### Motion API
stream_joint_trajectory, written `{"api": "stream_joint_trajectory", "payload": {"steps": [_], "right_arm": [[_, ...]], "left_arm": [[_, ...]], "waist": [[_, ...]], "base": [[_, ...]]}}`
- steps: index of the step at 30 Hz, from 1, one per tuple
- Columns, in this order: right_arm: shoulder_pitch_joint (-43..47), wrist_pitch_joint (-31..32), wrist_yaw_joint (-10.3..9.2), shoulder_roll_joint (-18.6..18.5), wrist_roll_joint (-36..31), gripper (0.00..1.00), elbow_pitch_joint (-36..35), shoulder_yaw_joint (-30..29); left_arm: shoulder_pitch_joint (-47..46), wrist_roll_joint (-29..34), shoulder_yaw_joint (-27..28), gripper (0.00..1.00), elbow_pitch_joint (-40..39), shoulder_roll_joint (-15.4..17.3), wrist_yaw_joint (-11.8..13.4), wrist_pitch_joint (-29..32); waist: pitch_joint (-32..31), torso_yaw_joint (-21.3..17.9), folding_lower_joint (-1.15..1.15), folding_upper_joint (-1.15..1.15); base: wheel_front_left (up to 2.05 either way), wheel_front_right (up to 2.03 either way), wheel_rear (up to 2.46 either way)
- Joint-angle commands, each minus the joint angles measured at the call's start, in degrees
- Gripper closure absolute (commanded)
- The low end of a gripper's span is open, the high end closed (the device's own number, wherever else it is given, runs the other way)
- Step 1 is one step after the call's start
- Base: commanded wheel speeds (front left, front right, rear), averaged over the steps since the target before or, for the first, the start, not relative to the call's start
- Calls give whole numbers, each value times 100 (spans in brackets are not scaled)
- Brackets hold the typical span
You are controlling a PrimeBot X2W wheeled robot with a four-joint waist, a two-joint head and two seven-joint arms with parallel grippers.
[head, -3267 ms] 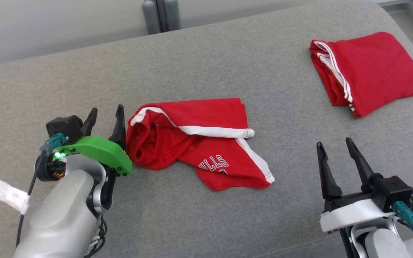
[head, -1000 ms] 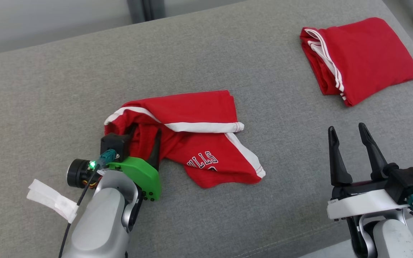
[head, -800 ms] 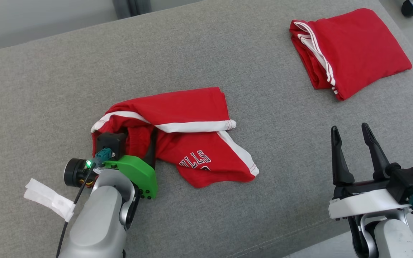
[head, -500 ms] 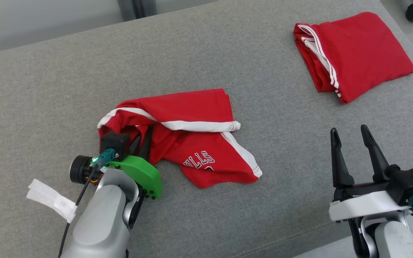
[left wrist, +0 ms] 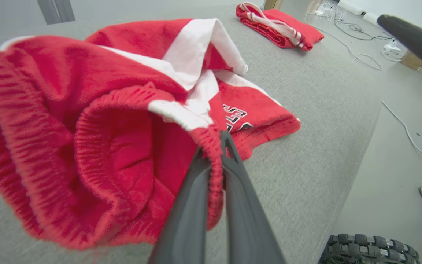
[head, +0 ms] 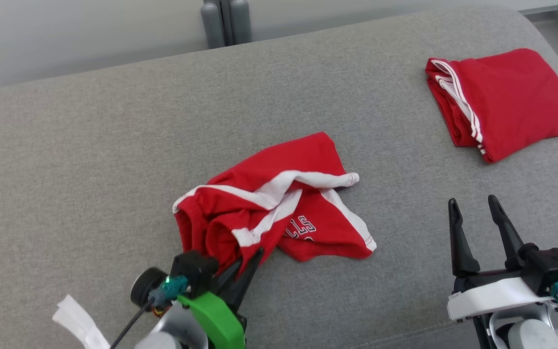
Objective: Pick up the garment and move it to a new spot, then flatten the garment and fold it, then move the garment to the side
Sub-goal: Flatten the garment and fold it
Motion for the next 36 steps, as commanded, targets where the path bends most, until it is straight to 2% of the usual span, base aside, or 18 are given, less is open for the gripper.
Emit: {"api": "stream_joint_trajectory", "payload": {"steps": [1,5,7,8,11,16,19,24,29,32,34,36], "right_arm": [[54,1,-9,-12,10,0,13,-3],[88,1,-9,-10,18,0,39,9],[123,1,-9,-12,11,0,59,6],[124,1,-9,-10,17,0,60,19],[172,1,-9,-10,2,0,77,46],[175,1,-9,-11,-52,0,79,23],[191,1,-9,-12,-81,0,91,26],[235,1,-9,-10,-89,0,98,58],[210,1,-9,-12,-78,0,81,129],[161,1,-9,-11,-53,0,68,132],[127,1,-9,-9,-40,0,75,171],[92,1,-9,-11,-27,0,78,194]], "left_arm": [[200,-52,-81,100,-136,156,-11,5],[690,-128,-257,100,-212,508,-5,-331],[954,-302,-231,98,33,466,-3,-608],[973,-256,-319,87,123,512,-5,-714],[1075,-245,-332,0,592,488,2,-1029],[1058,-550,-252,0,943,322,1,-1168],[1030,-665,-229,0,889,412,11,-927],[1058,-726,-227,0,32,748,213,-250],[812,-408,-135,0,-1356,1037,680,261],[570,-162,-210,0,-1715,975,829,440],[357,93,-355,0,-1738,985,849,586],[165,269,-447,0,-1687,840,881,625]], "waist": [[-96,116,0,0],[-140,172,0,0],[-164,210,0,0],[-166,213,0,0],[-200,251,0,0],[-237,300,0,0],[-280,305,0,0],[-346,264,0,0],[-313,131,0,0],[-252,54,0,0],[-213,-26,0,0],[-170,-103,0,0]], "base": [[0,0,0],[0,0,0],[0,0,0],[0,0,0],[0,0,0],[0,0,0],[0,0,0],[0,0,0],[0,0,0],[0,0,0],[0,0,0],[0,0,0]]}}
